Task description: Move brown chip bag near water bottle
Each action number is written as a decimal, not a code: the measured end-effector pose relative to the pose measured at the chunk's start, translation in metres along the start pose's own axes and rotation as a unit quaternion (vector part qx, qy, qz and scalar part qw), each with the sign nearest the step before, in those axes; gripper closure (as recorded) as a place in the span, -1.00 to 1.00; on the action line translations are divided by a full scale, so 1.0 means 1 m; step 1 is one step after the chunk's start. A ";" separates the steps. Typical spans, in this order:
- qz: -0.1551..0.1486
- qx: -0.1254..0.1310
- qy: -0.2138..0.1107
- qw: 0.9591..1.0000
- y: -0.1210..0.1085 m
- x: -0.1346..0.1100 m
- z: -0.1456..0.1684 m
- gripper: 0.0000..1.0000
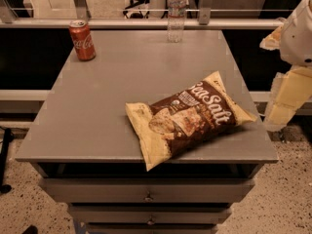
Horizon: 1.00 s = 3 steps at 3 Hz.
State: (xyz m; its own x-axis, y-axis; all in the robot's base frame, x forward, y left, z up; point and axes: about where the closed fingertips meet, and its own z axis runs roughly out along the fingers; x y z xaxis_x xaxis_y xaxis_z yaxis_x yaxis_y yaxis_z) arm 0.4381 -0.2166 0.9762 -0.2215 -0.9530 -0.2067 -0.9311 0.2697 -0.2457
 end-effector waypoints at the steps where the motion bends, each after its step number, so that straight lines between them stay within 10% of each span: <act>1: 0.000 0.000 0.000 1.000 0.000 0.000 0.000 -1.00; 3: 0.005 -0.023 -0.097 0.995 -0.018 -0.009 0.047 -1.00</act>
Offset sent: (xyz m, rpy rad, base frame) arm 0.0360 0.0074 -0.0389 0.2393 -0.0120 0.0600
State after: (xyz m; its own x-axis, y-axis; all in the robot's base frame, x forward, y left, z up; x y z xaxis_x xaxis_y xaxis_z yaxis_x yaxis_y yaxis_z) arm 0.4706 -0.2065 0.9379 -0.1742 -0.9046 -0.3890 -0.9427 0.2674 -0.1997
